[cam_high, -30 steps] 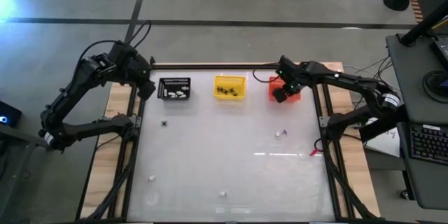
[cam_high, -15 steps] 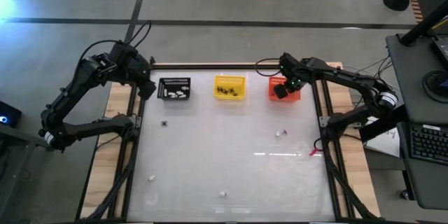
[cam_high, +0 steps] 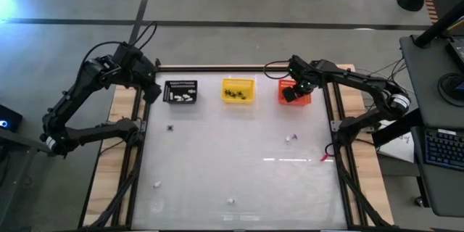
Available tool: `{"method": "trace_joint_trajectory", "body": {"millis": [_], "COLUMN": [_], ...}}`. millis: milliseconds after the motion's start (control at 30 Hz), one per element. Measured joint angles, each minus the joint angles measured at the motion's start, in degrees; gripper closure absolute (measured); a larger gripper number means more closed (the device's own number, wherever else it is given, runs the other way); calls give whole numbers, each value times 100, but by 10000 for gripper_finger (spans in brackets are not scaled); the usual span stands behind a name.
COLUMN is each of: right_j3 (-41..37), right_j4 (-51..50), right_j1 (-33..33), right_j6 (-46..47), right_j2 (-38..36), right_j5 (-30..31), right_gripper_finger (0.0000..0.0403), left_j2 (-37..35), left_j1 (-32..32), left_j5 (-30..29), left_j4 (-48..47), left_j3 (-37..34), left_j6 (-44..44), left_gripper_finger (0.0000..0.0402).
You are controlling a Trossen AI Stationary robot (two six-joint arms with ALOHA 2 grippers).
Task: Sort Halloween decoration
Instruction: Put the purple witch hat toy into the orange basket, then put the white skeleton toy into the black basket
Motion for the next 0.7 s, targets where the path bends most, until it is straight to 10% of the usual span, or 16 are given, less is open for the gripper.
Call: {"method": "trace_joint_trajectory", "body": {"millis": [700], "right_j3": [273], "right_j4": [-25], "right_j1": [0], "right_j6": [-107], "right_j2": [-11], "right_j5": [5], "right_gripper_finger": [307], "left_j2": [50], "left_j1": [0], "left_j5": [4], "left_j4": [-115], "left_j3": [0], "left_j6": [-274], "left_gripper_finger": [244]}}
